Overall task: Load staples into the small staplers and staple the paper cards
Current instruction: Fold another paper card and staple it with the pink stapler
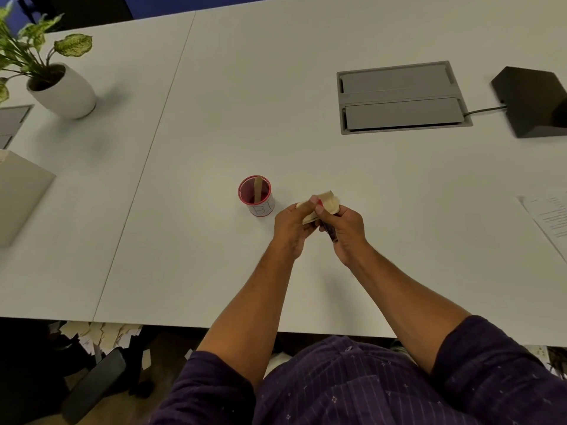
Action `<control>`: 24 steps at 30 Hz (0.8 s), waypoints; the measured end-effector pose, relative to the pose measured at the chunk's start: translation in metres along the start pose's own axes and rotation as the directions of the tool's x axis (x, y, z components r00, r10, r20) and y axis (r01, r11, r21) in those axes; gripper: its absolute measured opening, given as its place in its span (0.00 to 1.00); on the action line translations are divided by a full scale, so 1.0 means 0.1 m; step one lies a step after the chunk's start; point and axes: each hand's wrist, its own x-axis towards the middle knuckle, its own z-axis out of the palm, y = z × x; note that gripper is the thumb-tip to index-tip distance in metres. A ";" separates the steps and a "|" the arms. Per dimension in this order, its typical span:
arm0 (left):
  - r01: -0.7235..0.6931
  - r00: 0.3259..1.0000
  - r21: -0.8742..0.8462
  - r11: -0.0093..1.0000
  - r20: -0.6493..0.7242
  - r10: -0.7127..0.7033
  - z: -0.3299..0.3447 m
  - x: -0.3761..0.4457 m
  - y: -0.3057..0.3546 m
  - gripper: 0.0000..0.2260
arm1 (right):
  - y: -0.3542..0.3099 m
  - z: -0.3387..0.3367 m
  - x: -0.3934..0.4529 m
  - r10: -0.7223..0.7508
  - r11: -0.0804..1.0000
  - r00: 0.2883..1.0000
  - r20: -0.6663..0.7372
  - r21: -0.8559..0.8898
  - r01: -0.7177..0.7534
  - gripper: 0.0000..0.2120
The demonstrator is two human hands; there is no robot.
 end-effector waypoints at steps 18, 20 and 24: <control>-0.017 0.992 -0.014 1.000 -0.125 0.015 0.09 0.03 -0.07 0.18 | 0.06 0.04 0.01 0.006 0.997 0.999 -0.049 -0.073 -0.010 0.15; -0.052 0.996 -0.020 0.998 -0.078 0.051 0.06 0.04 -0.02 0.16 | 0.00 0.04 0.05 -0.004 0.996 0.998 0.064 -0.083 0.009 0.16; -0.079 0.993 -0.104 0.991 -0.100 0.069 -0.02 0.06 0.04 0.10 | -0.04 -0.01 0.09 -0.004 0.998 0.994 0.106 -0.060 0.010 0.18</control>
